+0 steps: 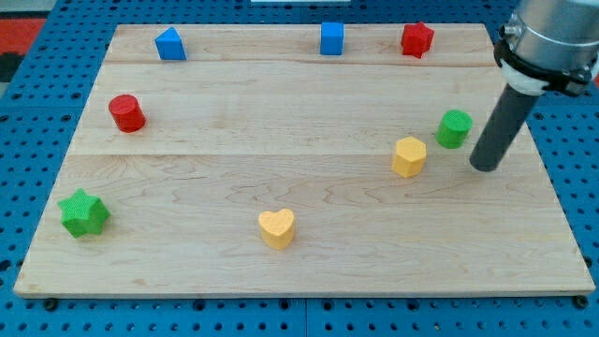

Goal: Push the yellow hexagon vertical to the yellow heart

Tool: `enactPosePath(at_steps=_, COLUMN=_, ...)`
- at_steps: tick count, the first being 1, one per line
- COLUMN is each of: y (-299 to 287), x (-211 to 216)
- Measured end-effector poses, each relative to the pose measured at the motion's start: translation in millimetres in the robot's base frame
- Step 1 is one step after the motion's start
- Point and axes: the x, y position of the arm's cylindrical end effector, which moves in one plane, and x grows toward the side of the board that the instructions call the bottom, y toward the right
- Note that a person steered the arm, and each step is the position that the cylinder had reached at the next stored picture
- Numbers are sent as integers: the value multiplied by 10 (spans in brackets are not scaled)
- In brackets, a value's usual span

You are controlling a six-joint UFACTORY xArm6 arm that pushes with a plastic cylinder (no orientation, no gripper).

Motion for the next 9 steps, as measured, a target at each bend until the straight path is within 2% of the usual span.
enactPosePath(at_steps=1, y=-770, x=3)
enactPosePath(at_steps=2, y=-1100, x=144)
enactPosePath(at_steps=3, y=-1008, x=247)
enactPosePath(at_steps=4, y=-1305, x=253)
enactPosePath(at_steps=5, y=-1726, x=31)
enactPosePath(at_steps=7, y=-1050, x=-245)
enactPosePath(at_steps=8, y=-1147, x=-430)
enactPosePath(at_steps=9, y=-1944, x=-476)
